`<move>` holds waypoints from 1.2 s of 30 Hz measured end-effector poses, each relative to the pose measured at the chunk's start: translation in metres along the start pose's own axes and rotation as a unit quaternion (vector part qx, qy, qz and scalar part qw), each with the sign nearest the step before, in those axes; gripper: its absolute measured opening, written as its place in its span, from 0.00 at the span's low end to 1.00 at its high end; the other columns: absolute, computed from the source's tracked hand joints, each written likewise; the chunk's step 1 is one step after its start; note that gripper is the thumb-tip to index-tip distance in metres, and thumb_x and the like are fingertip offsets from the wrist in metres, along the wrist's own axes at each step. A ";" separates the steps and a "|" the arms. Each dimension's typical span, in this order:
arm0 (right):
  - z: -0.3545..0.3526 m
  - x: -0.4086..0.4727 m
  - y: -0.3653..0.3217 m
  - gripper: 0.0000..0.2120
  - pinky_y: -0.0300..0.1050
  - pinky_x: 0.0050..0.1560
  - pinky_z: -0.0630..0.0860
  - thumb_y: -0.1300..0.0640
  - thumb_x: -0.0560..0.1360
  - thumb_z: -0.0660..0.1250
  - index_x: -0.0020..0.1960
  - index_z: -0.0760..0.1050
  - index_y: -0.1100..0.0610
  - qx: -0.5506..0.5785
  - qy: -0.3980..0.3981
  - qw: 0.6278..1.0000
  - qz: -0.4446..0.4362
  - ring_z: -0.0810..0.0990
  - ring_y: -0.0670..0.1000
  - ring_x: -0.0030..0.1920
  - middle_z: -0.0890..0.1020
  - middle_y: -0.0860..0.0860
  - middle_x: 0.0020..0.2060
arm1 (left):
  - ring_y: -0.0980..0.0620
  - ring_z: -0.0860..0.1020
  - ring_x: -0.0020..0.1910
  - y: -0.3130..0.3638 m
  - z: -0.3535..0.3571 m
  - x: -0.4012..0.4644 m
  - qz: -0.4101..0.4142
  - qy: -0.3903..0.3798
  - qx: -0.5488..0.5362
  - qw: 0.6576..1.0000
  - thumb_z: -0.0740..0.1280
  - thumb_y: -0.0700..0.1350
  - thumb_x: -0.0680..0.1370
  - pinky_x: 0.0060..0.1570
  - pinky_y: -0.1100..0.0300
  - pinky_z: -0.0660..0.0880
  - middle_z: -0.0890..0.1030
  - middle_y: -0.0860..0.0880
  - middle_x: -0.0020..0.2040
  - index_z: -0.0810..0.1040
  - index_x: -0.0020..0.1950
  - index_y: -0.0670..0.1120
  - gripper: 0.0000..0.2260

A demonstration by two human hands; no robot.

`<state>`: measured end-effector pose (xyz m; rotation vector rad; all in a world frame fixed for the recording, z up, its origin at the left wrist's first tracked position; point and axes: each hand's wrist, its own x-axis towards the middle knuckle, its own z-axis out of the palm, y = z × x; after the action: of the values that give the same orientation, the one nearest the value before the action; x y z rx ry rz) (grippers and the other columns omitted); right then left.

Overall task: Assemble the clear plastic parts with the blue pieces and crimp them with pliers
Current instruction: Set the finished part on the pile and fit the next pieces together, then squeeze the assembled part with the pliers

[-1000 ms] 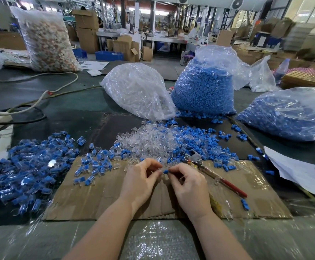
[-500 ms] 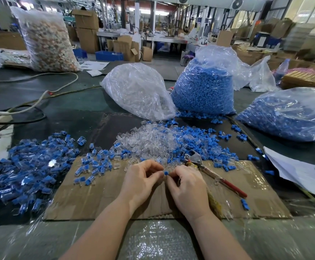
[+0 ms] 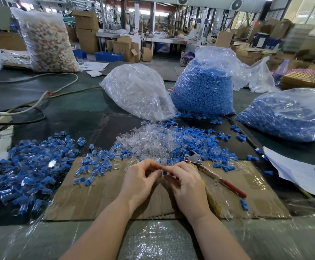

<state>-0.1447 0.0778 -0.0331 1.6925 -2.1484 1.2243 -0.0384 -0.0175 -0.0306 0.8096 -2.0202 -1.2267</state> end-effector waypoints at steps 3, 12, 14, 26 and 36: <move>0.000 -0.001 0.000 0.08 0.49 0.44 0.75 0.55 0.71 0.73 0.50 0.82 0.55 -0.005 0.001 1.000 0.001 0.77 0.51 0.42 0.79 0.50 0.39 | 0.62 0.78 0.35 0.000 0.000 0.000 0.000 -0.002 0.002 1.000 0.68 0.36 0.74 0.39 0.71 0.73 0.82 0.51 0.37 0.80 0.44 0.49 0.07; 0.001 0.000 0.000 0.07 0.50 0.44 0.76 0.55 0.71 0.72 0.47 0.82 0.56 -0.011 0.012 1.000 -0.004 0.77 0.52 0.41 0.79 0.50 0.39 | 0.58 0.79 0.37 -0.001 0.000 0.001 -0.003 -0.004 -0.001 1.000 0.69 0.36 0.74 0.40 0.68 0.75 0.82 0.51 0.38 0.80 0.44 0.48 0.07; 0.002 0.000 0.000 0.06 0.50 0.43 0.76 0.56 0.71 0.72 0.47 0.82 0.57 -0.017 0.015 1.000 -0.003 0.77 0.52 0.41 0.79 0.50 0.39 | 0.57 0.79 0.37 -0.001 0.000 0.001 -0.004 -0.006 0.001 1.000 0.69 0.36 0.74 0.41 0.67 0.76 0.82 0.50 0.38 0.80 0.43 0.49 0.07; 0.003 0.000 0.001 0.07 0.50 0.44 0.76 0.58 0.70 0.73 0.48 0.82 0.57 -0.022 0.000 1.000 -0.010 0.77 0.53 0.42 0.80 0.50 0.39 | 0.61 0.76 0.34 -0.001 0.001 0.001 -0.004 0.004 0.006 1.000 0.72 0.37 0.71 0.37 0.70 0.73 0.81 0.52 0.36 0.80 0.41 0.50 0.07; -0.011 0.003 0.002 0.14 0.48 0.54 0.67 0.53 0.73 0.68 0.57 0.77 0.55 -0.196 0.061 0.967 0.151 0.76 0.52 0.53 0.79 0.50 0.51 | 0.61 0.74 0.33 -0.003 0.001 0.003 -0.013 0.019 0.010 1.000 0.72 0.39 0.71 0.36 0.71 0.72 0.80 0.52 0.35 0.78 0.39 0.51 0.08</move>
<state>-0.1513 0.0829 -0.0256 1.1346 -2.4302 0.8536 -0.0407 -0.0199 -0.0330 0.8646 -2.0003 -1.1965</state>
